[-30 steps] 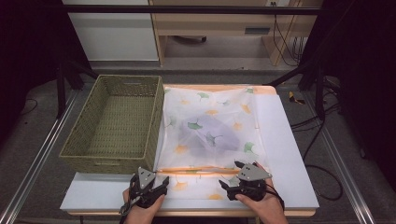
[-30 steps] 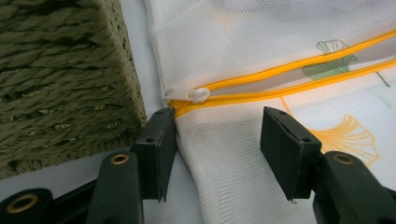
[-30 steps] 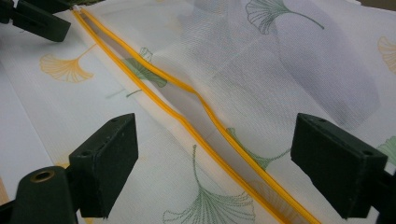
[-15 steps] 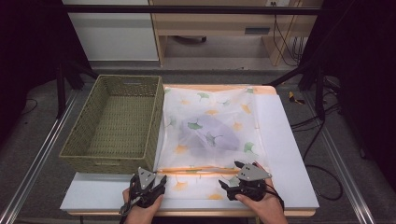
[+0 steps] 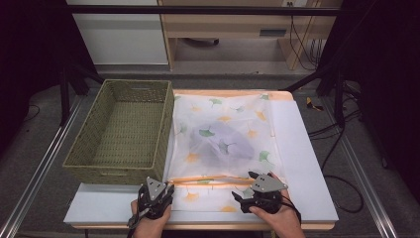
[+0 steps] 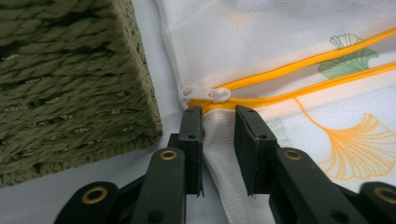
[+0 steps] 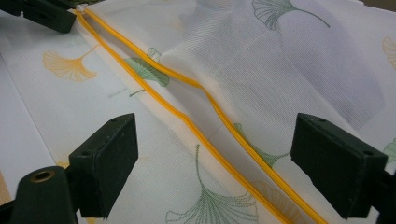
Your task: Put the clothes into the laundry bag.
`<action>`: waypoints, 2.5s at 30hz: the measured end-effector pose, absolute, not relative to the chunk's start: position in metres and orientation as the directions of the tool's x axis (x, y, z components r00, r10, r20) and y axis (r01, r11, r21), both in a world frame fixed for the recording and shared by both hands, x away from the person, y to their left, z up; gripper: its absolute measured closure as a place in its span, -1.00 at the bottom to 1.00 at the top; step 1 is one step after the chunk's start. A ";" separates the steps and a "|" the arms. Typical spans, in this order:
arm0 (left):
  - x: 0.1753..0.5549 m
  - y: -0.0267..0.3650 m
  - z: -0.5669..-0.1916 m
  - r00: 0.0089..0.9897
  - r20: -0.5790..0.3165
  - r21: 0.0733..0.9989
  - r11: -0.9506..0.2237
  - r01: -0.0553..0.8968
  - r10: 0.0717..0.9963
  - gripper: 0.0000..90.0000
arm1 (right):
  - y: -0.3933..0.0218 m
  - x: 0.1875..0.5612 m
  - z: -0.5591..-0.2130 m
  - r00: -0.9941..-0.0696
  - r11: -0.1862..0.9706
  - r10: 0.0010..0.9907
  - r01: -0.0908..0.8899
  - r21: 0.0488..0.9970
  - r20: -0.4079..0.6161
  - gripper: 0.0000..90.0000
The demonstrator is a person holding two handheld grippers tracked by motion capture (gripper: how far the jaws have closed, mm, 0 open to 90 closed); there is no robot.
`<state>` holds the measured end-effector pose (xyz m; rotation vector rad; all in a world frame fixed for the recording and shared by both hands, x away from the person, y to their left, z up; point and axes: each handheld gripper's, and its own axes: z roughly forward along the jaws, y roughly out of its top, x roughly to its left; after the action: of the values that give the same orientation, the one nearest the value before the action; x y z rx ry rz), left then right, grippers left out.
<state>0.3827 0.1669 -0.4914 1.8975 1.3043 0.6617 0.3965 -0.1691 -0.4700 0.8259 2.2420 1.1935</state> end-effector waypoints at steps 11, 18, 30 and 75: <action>0.382 0.167 -0.492 0.336 0.030 0.803 -0.223 0.552 0.941 0.95 | -0.169 0.396 -0.469 -0.709 0.440 0.695 0.286 0.851 -0.121 -0.66; 0.380 0.169 -0.487 0.321 0.010 0.820 -0.192 0.539 0.947 0.97 | -0.171 0.397 -0.468 -0.705 0.433 0.700 0.288 0.854 -0.117 -0.66; 0.376 0.166 -0.463 0.333 0.068 0.848 -0.230 0.477 0.940 0.97 | -0.167 0.398 -0.460 -0.708 0.428 0.696 0.281 0.859 -0.115 -0.48; 0.385 0.122 -0.463 0.571 0.118 0.821 -0.404 0.405 0.812 0.97 | -0.027 0.465 -0.415 -0.899 0.593 0.437 0.296 0.749 0.009 0.76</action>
<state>0.3852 0.1217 -0.4629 2.0231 0.9712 0.6641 0.4649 -0.0272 -0.4153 0.6142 2.6434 1.1941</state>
